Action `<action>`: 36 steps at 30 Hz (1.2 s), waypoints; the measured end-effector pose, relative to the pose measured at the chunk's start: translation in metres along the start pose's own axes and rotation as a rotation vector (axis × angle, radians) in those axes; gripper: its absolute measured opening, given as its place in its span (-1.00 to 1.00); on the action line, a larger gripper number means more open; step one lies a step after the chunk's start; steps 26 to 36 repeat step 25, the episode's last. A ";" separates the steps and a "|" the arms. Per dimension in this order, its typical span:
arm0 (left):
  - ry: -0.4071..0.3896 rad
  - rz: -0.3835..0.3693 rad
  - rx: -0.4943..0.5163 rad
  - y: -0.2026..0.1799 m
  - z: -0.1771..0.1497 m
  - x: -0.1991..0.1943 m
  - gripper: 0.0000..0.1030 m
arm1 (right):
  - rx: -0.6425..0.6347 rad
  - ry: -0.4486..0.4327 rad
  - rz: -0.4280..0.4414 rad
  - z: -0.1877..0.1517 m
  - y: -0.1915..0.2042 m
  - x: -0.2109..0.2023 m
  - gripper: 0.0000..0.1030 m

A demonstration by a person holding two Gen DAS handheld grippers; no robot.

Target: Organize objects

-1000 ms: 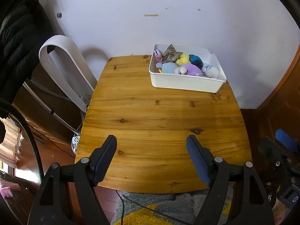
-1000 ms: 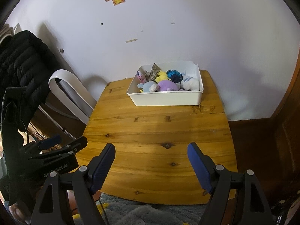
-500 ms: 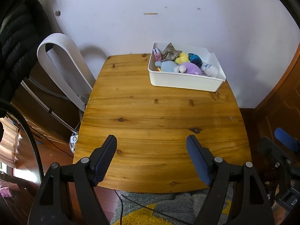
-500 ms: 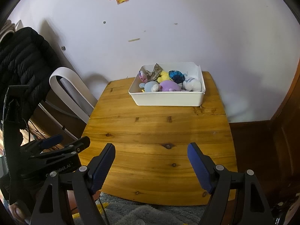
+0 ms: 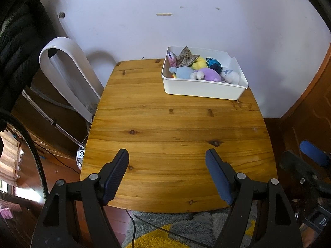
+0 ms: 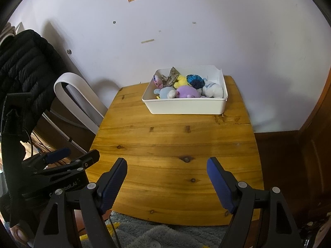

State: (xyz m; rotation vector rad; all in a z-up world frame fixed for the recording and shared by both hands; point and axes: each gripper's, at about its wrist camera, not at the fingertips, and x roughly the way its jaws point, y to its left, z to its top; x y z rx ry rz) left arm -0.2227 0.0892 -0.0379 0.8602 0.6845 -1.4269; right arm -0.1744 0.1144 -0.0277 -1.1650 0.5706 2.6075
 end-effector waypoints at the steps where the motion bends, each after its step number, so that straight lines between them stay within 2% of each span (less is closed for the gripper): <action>1: 0.000 0.000 0.002 0.000 0.000 0.000 0.55 | -0.001 0.000 0.000 0.000 0.000 0.000 0.55; 36: 0.001 -0.007 0.007 0.001 0.003 0.002 0.55 | 0.005 0.029 0.005 -0.003 0.004 0.009 0.55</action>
